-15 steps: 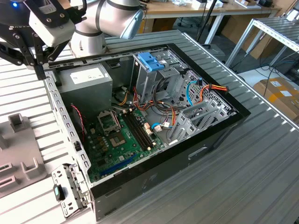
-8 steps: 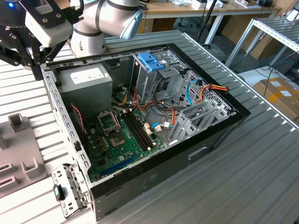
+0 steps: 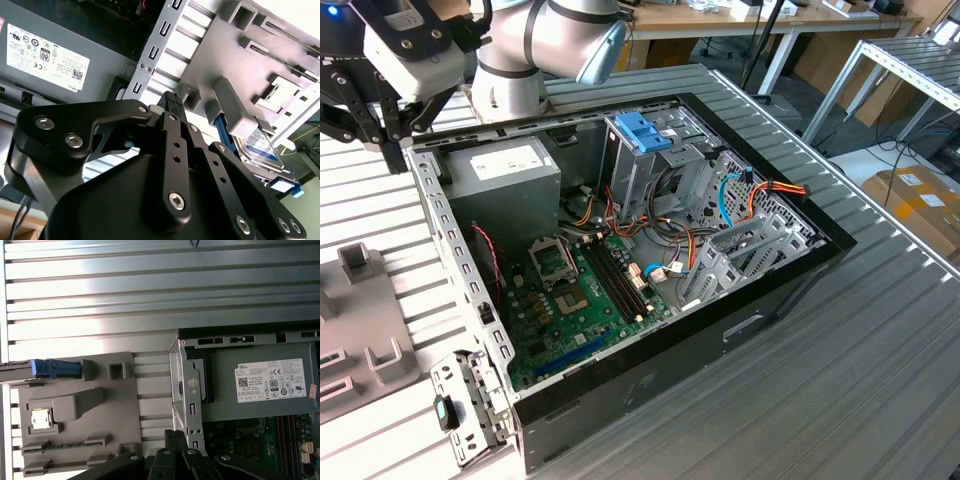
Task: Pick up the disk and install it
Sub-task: 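Reach for the disk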
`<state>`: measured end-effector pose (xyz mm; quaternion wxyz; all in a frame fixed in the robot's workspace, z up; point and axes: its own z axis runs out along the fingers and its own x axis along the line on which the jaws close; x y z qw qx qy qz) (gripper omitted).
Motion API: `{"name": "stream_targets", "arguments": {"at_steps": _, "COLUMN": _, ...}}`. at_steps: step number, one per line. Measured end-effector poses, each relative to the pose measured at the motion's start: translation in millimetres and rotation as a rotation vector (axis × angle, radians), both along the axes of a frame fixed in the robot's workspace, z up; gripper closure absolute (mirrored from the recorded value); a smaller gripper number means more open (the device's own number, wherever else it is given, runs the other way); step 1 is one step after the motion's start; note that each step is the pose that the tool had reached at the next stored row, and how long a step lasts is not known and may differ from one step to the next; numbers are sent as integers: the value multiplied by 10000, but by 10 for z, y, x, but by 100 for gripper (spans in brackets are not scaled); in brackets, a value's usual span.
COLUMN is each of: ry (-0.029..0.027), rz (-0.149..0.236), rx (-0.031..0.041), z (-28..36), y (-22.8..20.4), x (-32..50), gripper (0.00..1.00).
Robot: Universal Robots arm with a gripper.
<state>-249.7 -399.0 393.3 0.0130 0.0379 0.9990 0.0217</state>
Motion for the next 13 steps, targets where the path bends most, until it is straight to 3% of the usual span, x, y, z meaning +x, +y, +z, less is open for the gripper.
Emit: {"name": "stream_targets", "arguments": {"at_steps": 13, "ry": 0, "rz": 0, "rx": 0, "z": 0, "y": 0, "x": -83, "gripper": 89}}
